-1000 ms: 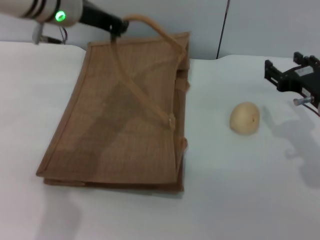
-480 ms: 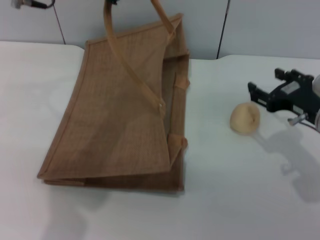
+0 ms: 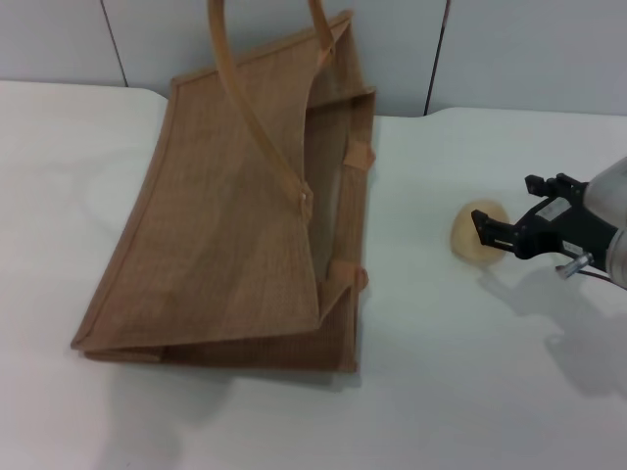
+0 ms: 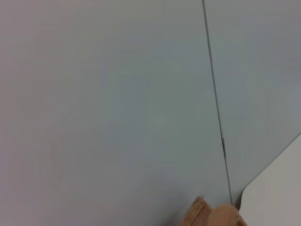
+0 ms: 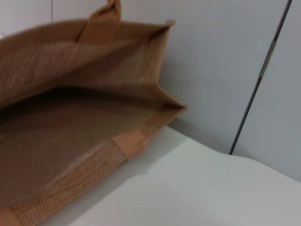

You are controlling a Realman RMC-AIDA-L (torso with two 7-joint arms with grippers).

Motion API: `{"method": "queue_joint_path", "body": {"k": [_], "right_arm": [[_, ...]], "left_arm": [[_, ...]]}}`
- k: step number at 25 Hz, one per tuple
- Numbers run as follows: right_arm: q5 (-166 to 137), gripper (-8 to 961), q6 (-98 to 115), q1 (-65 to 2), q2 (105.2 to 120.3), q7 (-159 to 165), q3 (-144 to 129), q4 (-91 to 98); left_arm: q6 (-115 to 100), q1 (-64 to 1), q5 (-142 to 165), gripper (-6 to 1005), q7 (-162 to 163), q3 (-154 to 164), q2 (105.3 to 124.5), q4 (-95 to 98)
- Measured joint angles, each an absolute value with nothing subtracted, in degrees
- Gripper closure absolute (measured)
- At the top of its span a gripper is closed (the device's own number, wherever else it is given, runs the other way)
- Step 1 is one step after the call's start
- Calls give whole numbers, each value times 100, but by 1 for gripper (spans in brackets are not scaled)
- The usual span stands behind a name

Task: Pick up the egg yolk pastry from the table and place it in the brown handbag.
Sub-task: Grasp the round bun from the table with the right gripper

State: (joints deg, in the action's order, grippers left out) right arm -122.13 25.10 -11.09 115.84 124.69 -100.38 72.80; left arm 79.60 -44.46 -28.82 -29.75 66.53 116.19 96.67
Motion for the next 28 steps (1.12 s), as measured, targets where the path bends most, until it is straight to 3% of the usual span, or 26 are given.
{"method": "queue_joint_path", "body": {"k": [7,28], "right_arm": [[-12271,92,2633,-1344,11584,12557,-10049,7073],[-12270,100,2578,-2163,11585,12561,-10050,5941]], "left_arm": [[8074,-4526,-2881,876,-2954,6681,11619,9716],[8203,-4620,-2874,876,-2926,6704,11610,9984]]}}
